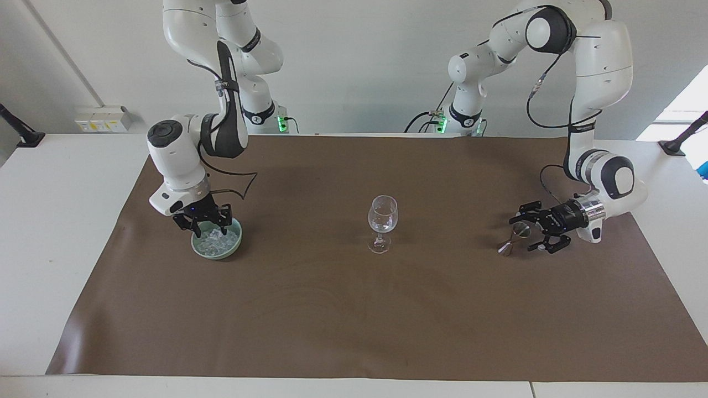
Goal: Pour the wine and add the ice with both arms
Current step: 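Set the silver cup on the mat while the right gripper holds the bowl, then withdraw the left gripper while the right gripper grasps the bowl rim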
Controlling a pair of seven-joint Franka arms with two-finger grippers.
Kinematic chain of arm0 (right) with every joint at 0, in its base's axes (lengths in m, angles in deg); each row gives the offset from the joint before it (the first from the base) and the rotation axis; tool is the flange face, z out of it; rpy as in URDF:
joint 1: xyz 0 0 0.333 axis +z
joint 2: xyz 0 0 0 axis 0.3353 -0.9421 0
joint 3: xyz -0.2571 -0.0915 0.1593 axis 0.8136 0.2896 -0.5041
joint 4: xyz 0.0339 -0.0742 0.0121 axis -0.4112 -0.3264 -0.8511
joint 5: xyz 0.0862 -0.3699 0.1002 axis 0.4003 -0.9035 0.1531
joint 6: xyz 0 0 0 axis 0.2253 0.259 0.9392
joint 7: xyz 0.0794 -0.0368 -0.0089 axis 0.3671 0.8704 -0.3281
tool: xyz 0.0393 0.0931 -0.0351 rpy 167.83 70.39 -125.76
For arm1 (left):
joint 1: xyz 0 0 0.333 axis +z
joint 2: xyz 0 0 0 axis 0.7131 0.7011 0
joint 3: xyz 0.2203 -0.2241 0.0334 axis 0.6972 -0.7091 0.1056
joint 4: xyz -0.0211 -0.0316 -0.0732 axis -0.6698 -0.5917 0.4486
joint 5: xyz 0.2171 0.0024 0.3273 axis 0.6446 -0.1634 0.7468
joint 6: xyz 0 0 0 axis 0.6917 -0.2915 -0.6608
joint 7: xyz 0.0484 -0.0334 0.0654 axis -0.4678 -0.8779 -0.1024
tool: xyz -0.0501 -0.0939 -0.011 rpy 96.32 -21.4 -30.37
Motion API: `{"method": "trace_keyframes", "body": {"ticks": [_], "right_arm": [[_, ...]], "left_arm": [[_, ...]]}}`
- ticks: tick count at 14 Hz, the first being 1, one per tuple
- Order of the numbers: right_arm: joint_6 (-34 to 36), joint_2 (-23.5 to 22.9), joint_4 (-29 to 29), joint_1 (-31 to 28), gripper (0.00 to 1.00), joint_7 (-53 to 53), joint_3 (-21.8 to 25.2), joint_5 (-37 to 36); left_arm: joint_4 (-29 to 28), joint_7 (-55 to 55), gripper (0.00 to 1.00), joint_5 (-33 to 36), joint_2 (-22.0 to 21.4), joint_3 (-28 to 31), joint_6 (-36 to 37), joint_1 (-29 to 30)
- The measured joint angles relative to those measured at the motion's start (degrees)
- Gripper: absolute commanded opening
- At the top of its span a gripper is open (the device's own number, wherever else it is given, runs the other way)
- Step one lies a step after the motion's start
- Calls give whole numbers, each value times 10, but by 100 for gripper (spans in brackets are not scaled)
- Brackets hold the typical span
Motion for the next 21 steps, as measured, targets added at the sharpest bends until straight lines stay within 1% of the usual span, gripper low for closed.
{"method": "trace_keyframes", "body": {"ticks": [1,4,5,6,7,9,10,12,14,16,17,18,19,21], "right_arm": [[0,0,0,0,59,0,0,0],[0,0,0,0,53,0,0,0],[0,0,0,0,53,0,0,0],[0,0,0,0,49,0,0,0],[0,0,0,0,47,0,0,0],[0,0,0,0,41,0,0,0],[0,0,1,0,37,0,0,0],[0,0,2,0,33,0,0,0],[0,0,2,0,26,0,0,0],[0,0,2,0,18,0,-1,0],[0,0,3,0,13,0,-1,0],[0,0,4,0,4,1,-1,0],[0,0,6,0,0,1,-1,0],[12,3,16,0,0,4,-1,0]], "left_arm": [[2,5,100,18,-7,0,-7,0],[11,23,100,70,-30,1,-32,0],[16,28,100,88,-37,1,-39,0],[22,32,100,103,-44,1,-43,0],[33,36,100,126,-49,1,-45,-1],[66,45,100,196,-55,1,-48,-3],[84,47,100,220,-56,1,-48,-4],[119,59,100,267,-57,0,-48,-14],[142,87,100,323,-63,0,-49,-26],[146,122,100,354,-78,0,-50,-32],[147,138,100,374,-86,0,-55,-38],[147,154,100,402,-95,-1,-68,-46],[147,169,100,433,-104,-1,-84,-59],[148,190,100,508,-123,-2,-128,-97]]}}
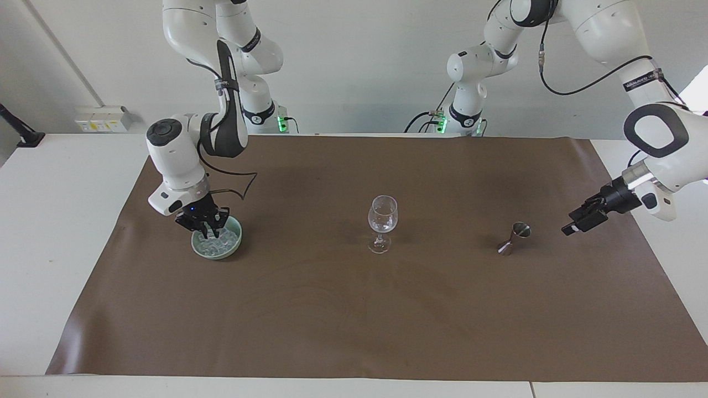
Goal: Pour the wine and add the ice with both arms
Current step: 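Withdraw the left gripper while the right gripper grasps the bowl rim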
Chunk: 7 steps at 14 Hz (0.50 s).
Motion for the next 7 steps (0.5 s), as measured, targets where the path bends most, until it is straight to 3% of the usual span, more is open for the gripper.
{"method": "trace_keyframes", "body": {"ticks": [7], "right_arm": [[128,65,61,5,0,76,-19,37]], "left_arm": [[3,141,100,113,-53,-1,-25,-31]]}}
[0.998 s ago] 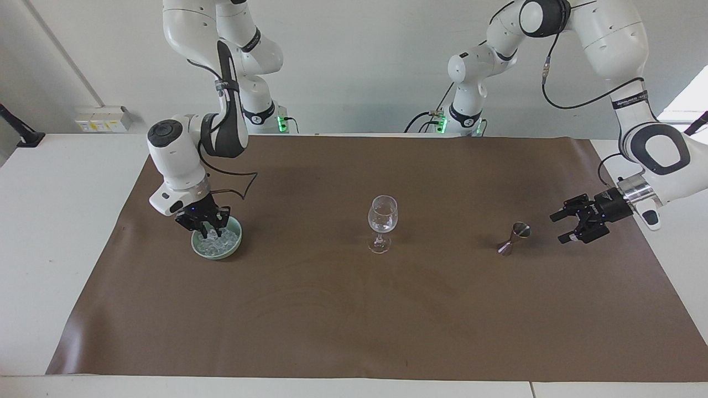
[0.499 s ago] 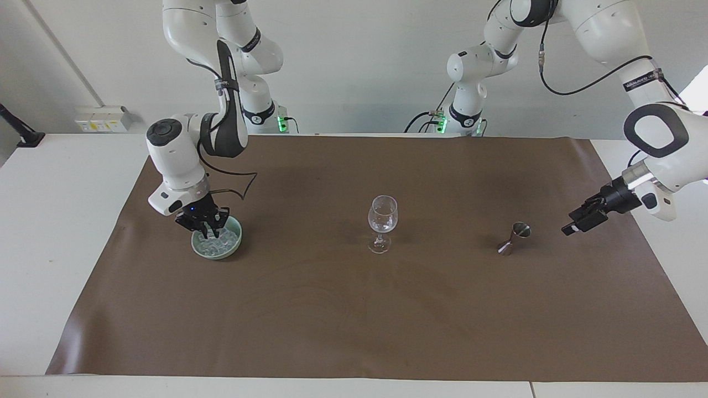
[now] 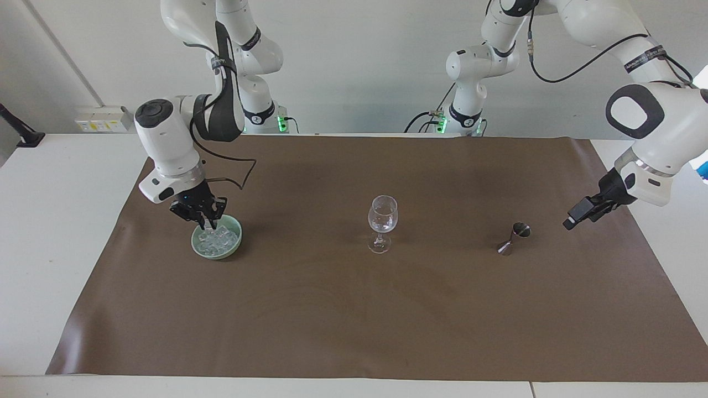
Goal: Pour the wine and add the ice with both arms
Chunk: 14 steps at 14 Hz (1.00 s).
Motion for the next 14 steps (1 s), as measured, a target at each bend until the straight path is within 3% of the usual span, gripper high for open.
{"method": "trace_keyframes", "body": {"ticks": [4,7,14], "right_arm": [[77,46,43,0,0,79,-26,24],[106,51,85,1,0,175,-71,28],[20,18,119,6,0,441,-229,46]], "left_arm": [[0,12,100,39,-41,-2,1,-46],[1,13,100,46,-74,-3,19,-62],[4,20,100,56,-141,1,186,-62]]}}
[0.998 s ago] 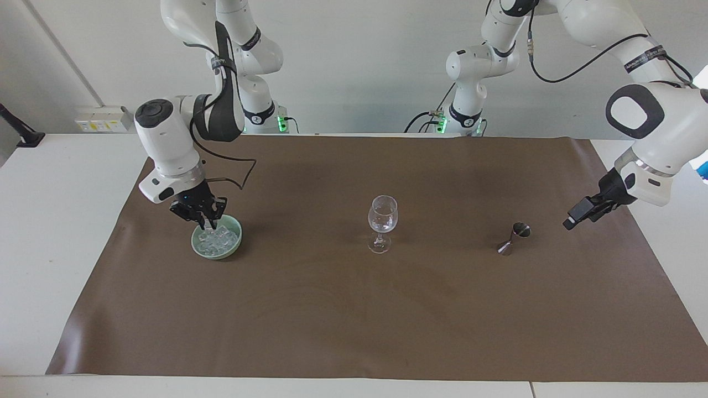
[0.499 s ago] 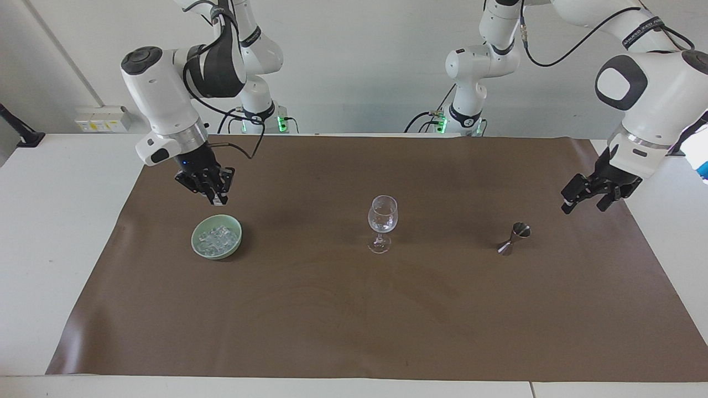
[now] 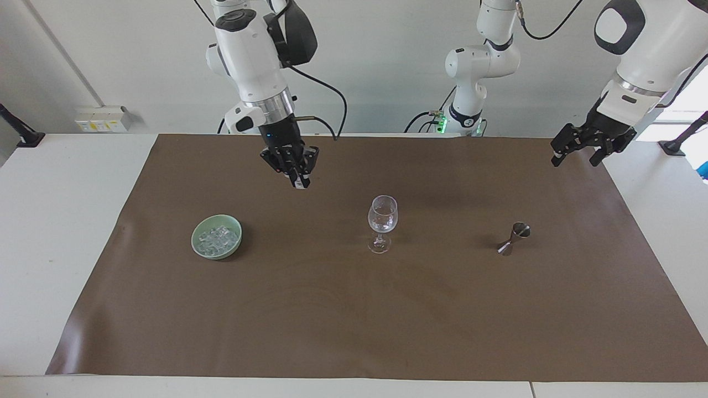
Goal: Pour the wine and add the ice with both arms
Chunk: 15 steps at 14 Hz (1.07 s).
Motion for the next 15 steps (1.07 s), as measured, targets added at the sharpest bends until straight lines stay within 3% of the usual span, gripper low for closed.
{"method": "trace_keyframes", "body": {"ticks": [4,9,15], "right_arm": [[-48,-71,68,4,0,112,-58,-23],[-88,-165,101,11,0,251,-126,-174],[-90,-182,110,19,0,282,-148,-206]], "left_arm": [[48,2,100,21,-6,0,72,0],[73,4,100,25,10,0,79,0],[53,4,100,25,16,-1,66,0]]}}
